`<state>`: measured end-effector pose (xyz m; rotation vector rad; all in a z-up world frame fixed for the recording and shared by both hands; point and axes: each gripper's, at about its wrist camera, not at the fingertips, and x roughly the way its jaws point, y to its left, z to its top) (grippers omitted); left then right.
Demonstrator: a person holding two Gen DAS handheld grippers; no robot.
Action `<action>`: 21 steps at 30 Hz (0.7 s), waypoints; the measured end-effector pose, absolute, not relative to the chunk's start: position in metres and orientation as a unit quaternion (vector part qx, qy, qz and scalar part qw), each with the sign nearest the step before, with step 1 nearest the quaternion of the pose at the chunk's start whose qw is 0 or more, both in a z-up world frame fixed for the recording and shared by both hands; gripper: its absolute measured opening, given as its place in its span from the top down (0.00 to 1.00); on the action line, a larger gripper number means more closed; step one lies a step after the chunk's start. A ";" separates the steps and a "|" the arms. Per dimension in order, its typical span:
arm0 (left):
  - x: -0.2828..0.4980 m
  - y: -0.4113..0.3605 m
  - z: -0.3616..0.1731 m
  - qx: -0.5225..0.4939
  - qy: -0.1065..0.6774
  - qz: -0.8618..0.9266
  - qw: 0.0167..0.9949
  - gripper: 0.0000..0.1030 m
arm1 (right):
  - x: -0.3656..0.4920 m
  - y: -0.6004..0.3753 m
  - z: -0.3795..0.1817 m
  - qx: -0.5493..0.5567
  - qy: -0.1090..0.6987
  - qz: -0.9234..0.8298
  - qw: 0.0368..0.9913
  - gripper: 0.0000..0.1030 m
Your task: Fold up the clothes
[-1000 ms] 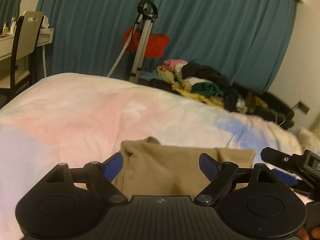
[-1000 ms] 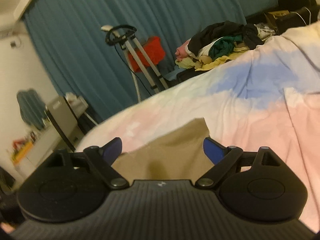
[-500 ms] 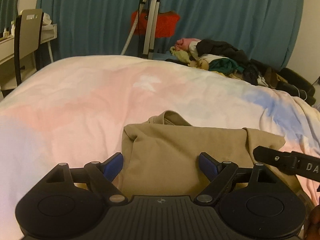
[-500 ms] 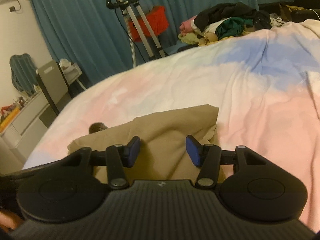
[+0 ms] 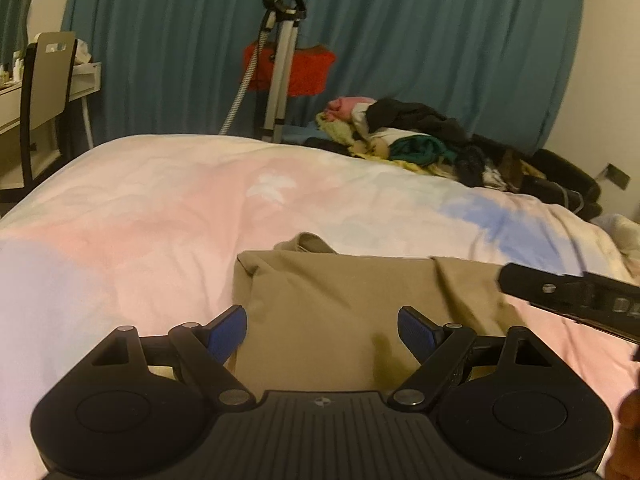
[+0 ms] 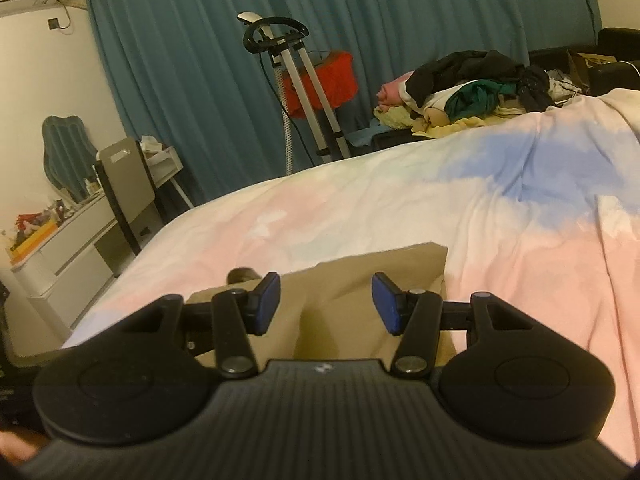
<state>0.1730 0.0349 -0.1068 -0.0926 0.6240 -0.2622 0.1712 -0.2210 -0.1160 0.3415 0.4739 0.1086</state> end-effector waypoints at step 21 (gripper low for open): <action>0.144 0.039 -0.133 -0.053 0.382 -0.097 0.918 0.17 | 0.146 -0.224 -0.163 0.150 0.285 0.035 0.946 0.48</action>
